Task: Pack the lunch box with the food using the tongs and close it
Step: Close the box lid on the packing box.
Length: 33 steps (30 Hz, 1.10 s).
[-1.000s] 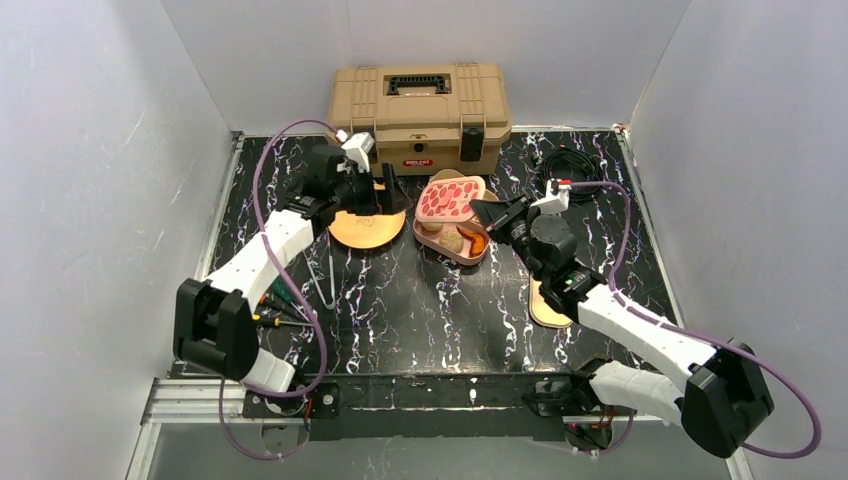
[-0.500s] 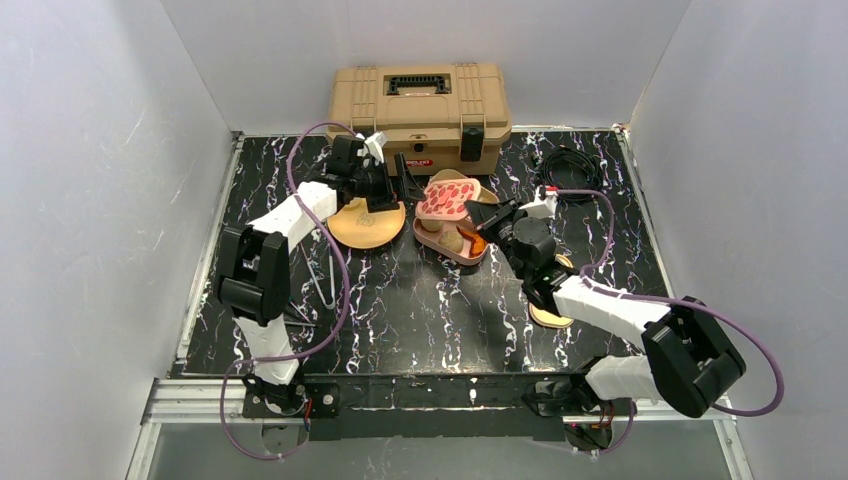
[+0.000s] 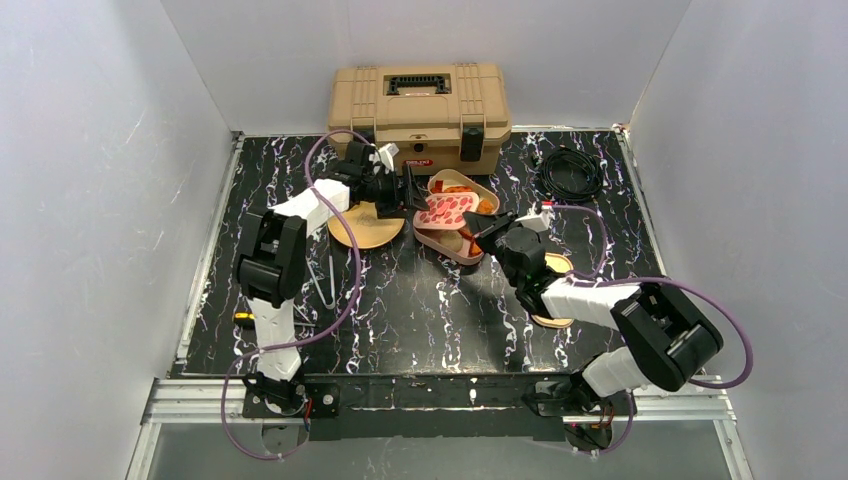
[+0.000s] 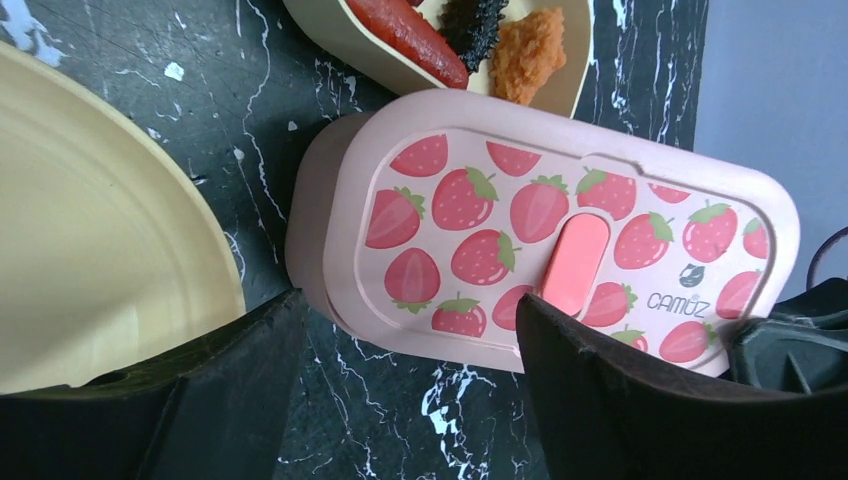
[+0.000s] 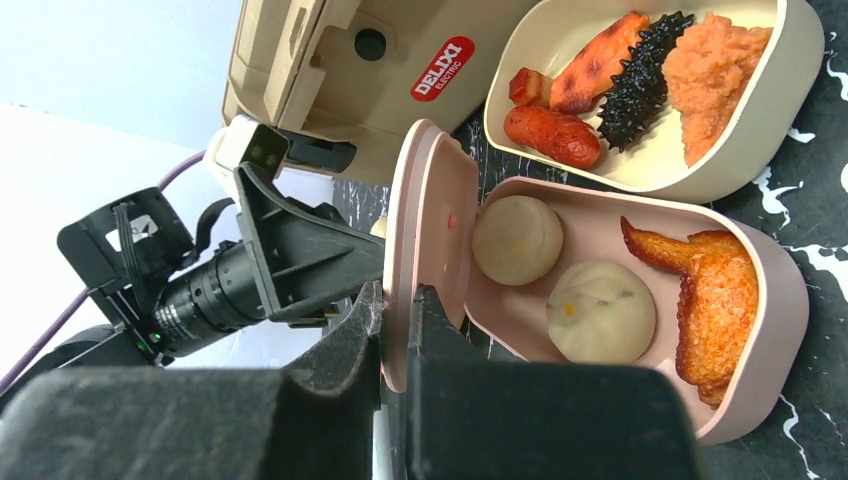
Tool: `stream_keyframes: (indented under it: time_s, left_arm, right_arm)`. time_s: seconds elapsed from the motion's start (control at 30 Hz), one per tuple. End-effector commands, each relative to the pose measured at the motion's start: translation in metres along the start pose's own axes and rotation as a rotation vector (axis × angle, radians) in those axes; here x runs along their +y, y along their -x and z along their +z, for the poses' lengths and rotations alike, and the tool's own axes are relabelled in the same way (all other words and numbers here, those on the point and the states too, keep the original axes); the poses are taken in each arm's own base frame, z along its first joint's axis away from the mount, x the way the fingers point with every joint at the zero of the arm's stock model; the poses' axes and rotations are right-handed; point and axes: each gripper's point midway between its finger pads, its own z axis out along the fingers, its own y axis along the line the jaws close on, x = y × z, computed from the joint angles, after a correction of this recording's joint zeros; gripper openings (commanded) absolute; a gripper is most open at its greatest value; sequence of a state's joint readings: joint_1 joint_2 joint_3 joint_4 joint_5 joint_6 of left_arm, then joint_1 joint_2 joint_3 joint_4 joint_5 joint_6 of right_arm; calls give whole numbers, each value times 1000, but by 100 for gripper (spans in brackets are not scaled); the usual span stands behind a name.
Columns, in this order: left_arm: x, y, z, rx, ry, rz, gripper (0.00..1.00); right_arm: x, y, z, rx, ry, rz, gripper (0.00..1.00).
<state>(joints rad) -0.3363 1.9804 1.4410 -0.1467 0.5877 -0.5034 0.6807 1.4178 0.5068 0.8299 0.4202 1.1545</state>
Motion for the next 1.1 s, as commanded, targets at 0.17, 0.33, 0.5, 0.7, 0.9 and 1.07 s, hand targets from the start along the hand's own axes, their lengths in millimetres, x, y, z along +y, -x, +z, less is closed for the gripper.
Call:
stream_keyframes:
  time_s: [0.17,0.33,0.5,0.7,0.9,1.07]
  left_arm:
    - [-27,-14,17,81,-95,61,73]
    - [-20,-20,23,95,-76,62,73]
    - [-19,-26,27,110,-69,73,72]
    - [-13,-32,30,125,-4,117,69]
    - [-12,-34,27,125,44,166,70]
    - [-14,-31,21,108,63,196,71]
  right_arm:
    - [-22,2,-6,-60,-48,89,1]
    - [-55,-9,-20,-28,-161,88,1]
    - [-76,-19,-28,25,-244,47,3]
    - [-101,-30,-39,99,-384,-12,26]
    - [-112,-37,-48,152,-441,-49,46]
    - [-109,-28,-52,146,-454,-110,59]
